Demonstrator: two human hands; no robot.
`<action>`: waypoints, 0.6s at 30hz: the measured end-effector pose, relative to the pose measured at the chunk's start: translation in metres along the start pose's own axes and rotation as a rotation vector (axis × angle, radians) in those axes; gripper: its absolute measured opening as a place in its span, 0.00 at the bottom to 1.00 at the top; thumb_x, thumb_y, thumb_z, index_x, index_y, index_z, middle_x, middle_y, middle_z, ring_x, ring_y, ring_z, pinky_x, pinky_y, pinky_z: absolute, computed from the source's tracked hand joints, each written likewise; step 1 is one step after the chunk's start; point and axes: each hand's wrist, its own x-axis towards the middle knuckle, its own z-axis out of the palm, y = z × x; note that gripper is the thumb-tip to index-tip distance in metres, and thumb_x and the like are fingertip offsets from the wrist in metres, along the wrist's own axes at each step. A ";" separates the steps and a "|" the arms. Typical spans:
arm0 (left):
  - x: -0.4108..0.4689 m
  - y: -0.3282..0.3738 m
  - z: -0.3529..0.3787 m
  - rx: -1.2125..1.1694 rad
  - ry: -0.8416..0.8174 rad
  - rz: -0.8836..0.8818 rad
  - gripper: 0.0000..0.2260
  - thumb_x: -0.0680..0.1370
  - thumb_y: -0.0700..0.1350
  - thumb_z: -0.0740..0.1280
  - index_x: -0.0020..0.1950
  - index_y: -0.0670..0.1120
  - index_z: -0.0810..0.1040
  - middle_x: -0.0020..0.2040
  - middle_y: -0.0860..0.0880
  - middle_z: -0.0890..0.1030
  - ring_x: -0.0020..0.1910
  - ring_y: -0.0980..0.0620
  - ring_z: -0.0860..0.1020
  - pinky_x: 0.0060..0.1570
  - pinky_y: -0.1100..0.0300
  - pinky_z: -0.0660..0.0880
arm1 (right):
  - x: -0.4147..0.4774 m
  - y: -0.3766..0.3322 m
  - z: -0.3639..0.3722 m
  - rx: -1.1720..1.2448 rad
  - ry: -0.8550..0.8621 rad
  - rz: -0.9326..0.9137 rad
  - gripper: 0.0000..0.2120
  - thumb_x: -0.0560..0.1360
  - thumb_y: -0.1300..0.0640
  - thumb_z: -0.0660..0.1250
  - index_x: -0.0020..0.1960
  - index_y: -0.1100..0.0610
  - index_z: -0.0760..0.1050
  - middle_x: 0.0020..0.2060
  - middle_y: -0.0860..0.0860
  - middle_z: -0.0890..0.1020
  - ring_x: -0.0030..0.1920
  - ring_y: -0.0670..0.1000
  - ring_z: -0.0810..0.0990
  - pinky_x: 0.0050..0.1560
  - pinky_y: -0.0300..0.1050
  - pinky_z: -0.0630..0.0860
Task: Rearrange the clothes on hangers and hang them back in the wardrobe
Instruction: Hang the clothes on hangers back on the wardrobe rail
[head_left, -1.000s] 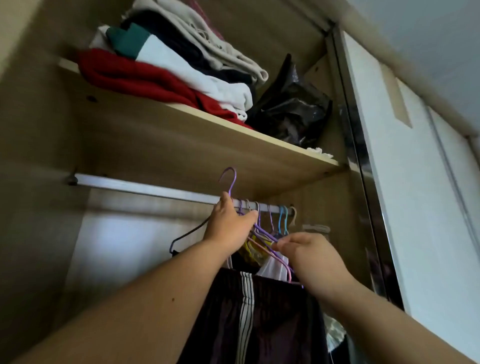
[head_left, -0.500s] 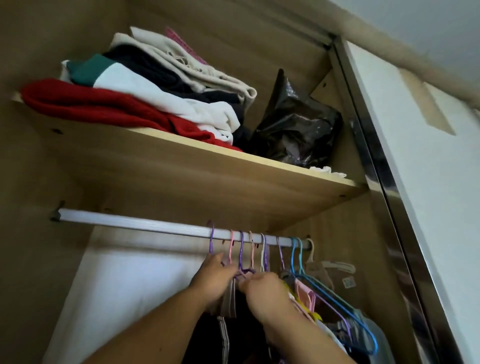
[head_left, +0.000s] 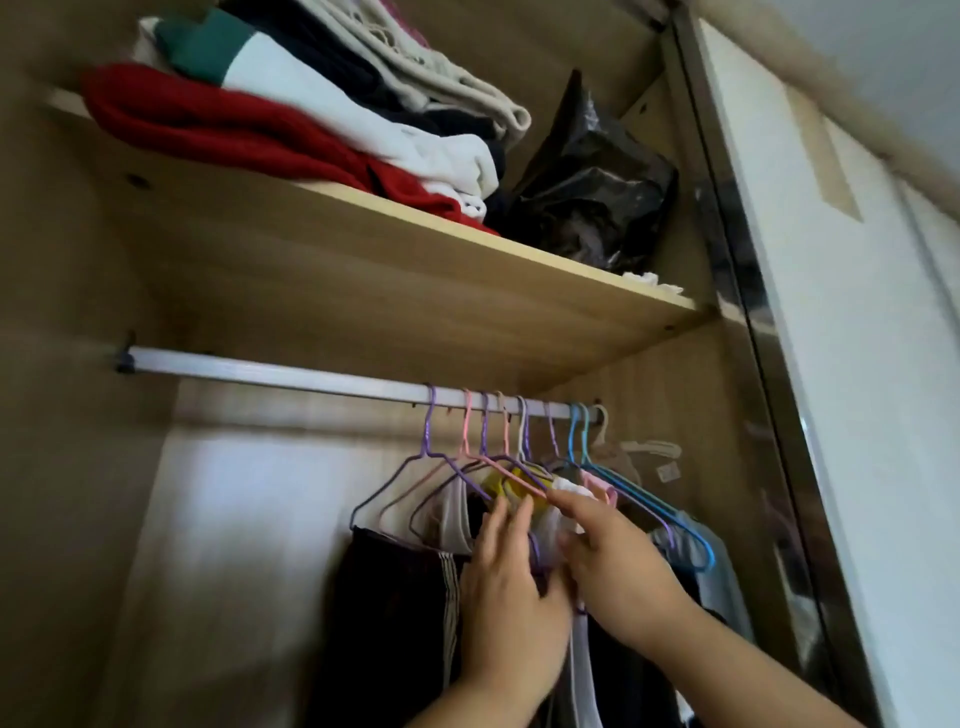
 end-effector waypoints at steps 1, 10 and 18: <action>-0.018 0.002 0.003 0.046 -0.024 0.059 0.33 0.67 0.57 0.57 0.73 0.55 0.63 0.74 0.52 0.65 0.72 0.52 0.64 0.67 0.51 0.66 | -0.019 0.000 -0.002 -0.146 0.013 -0.014 0.23 0.73 0.60 0.57 0.67 0.49 0.71 0.55 0.44 0.76 0.57 0.45 0.74 0.60 0.37 0.69; -0.201 0.045 -0.016 0.095 -0.441 0.526 0.31 0.63 0.53 0.62 0.67 0.52 0.70 0.67 0.49 0.75 0.68 0.47 0.71 0.55 0.42 0.74 | -0.260 -0.043 -0.030 -0.798 -0.002 0.528 0.30 0.74 0.54 0.62 0.74 0.45 0.58 0.74 0.49 0.60 0.71 0.53 0.65 0.68 0.44 0.65; -0.396 0.129 -0.113 -0.228 -0.944 0.649 0.29 0.66 0.58 0.57 0.66 0.52 0.71 0.67 0.50 0.75 0.69 0.49 0.70 0.56 0.41 0.73 | -0.489 -0.203 -0.045 -0.979 -0.053 1.100 0.33 0.72 0.50 0.63 0.74 0.43 0.54 0.75 0.51 0.56 0.73 0.55 0.60 0.70 0.48 0.62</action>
